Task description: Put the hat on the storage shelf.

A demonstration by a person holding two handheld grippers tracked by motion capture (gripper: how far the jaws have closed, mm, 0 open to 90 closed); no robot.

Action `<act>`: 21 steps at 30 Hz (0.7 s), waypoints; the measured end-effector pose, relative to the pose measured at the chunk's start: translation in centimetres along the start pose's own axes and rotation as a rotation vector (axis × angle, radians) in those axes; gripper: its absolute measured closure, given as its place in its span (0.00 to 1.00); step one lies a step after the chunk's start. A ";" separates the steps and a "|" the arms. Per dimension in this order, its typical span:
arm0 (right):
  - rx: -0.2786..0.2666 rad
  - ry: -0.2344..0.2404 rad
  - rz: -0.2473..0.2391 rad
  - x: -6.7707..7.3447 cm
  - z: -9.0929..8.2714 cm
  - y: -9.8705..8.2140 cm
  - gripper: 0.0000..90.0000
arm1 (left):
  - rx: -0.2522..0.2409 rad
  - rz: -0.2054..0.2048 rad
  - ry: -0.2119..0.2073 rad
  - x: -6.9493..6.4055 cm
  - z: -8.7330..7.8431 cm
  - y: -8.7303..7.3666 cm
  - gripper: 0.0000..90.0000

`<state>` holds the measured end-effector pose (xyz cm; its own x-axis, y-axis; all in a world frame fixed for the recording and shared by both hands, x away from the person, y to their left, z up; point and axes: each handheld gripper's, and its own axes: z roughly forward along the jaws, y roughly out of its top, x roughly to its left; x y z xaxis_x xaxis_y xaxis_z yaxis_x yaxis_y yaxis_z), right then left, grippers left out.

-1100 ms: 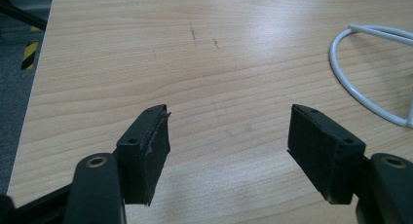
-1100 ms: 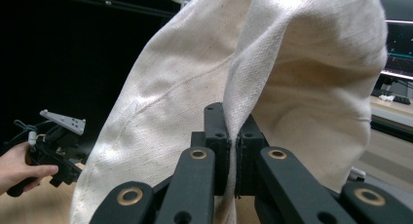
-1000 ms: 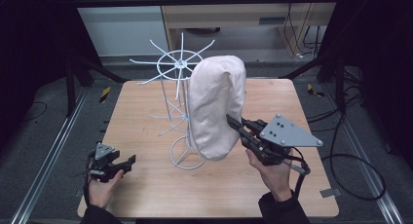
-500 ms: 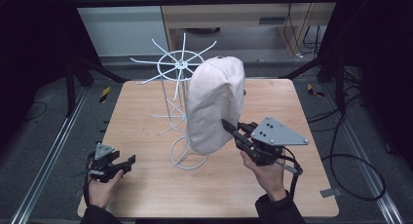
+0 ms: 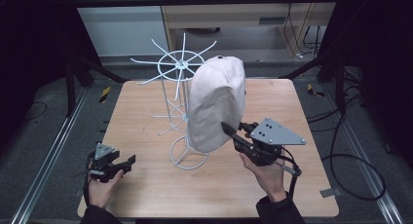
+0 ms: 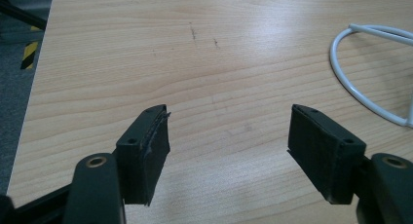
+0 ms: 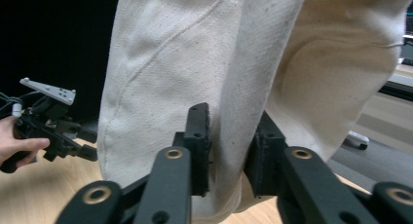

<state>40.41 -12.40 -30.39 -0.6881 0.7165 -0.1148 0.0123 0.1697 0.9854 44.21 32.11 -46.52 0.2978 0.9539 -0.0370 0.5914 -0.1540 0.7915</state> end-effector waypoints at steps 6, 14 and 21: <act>-0.014 -0.026 0.015 -0.5 -0.6 -0.4 0.66 | -0.003 -0.004 0.002 0.0 0.0 0.0 0.34; -0.015 -0.047 0.058 -1.0 -1.9 -0.9 0.48 | -0.003 -0.002 0.002 0.0 0.0 0.0 0.34; 0.032 -0.051 0.070 -1.1 -3.2 -2.7 0.39 | -0.006 -0.006 0.005 0.1 -0.1 0.0 0.34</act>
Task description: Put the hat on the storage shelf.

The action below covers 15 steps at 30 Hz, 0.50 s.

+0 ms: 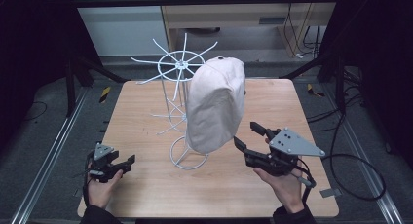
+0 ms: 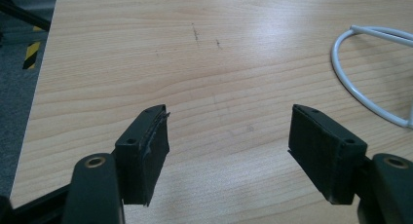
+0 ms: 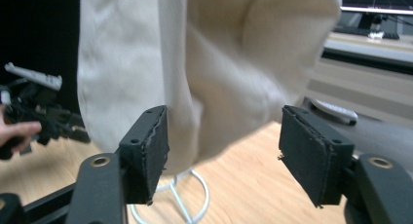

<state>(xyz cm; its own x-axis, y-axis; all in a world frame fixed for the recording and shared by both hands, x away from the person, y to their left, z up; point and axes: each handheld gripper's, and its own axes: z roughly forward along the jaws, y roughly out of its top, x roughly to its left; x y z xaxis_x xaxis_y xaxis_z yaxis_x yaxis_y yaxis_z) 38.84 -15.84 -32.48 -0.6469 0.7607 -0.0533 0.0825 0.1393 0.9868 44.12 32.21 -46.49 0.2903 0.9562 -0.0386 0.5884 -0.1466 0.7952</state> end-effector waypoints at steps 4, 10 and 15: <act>0.036 -0.024 0.006 -0.5 -0.6 -1.5 0.34 | 0.004 0.006 -0.002 -0.1 0.0 0.0 0.34; 0.096 -0.085 0.050 -2.4 -0.8 -3.9 0.27 | 0.004 0.005 -0.006 0.0 0.0 0.0 0.35; 0.193 -0.148 0.099 -4.8 -0.3 -6.8 0.22 | 0.004 0.001 -0.004 0.1 0.0 0.0 0.39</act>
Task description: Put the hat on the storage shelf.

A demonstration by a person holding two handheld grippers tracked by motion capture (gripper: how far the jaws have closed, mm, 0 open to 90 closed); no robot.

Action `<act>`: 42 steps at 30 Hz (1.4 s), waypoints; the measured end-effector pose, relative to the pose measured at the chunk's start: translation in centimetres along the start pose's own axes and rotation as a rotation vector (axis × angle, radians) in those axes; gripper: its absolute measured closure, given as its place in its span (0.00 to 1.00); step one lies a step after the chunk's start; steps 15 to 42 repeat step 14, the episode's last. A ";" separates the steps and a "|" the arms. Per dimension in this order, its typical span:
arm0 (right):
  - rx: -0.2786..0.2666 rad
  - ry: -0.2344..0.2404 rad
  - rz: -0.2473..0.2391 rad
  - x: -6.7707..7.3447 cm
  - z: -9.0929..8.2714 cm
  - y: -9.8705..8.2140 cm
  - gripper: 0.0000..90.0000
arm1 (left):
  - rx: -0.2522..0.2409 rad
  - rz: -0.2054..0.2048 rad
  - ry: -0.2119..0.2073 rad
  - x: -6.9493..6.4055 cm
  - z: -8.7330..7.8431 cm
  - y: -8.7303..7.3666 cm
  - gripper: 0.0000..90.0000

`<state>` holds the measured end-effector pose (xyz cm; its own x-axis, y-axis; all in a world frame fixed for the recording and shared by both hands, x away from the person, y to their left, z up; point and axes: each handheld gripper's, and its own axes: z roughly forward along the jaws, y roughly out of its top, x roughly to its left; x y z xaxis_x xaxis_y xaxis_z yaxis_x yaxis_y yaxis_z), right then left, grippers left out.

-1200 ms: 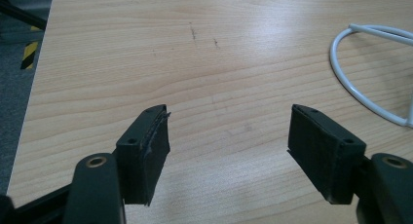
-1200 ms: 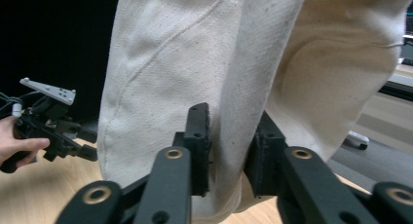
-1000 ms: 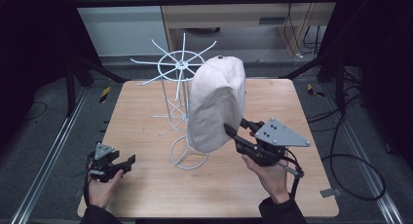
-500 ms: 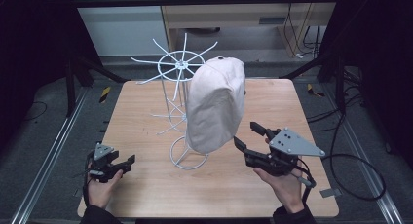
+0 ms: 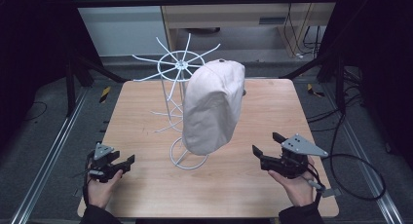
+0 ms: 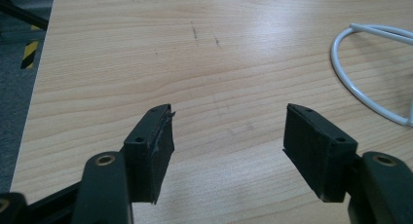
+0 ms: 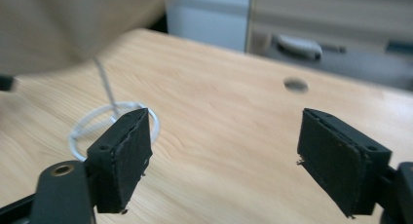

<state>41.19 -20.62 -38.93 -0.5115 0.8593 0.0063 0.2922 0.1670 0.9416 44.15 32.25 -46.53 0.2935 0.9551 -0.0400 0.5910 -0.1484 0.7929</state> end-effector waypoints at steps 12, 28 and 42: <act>0.217 -0.111 0.086 -4.3 3.8 -6.5 0.19 | 0.021 -0.008 -0.016 0.3 0.2 -0.1 0.53; 0.250 -0.134 0.074 -4.8 4.1 -7.2 0.19 | 0.021 -0.010 -0.006 0.5 0.2 -0.2 0.53; 0.250 -0.134 0.074 -4.8 4.1 -7.2 0.19 | 0.021 -0.010 -0.006 0.5 0.2 -0.2 0.53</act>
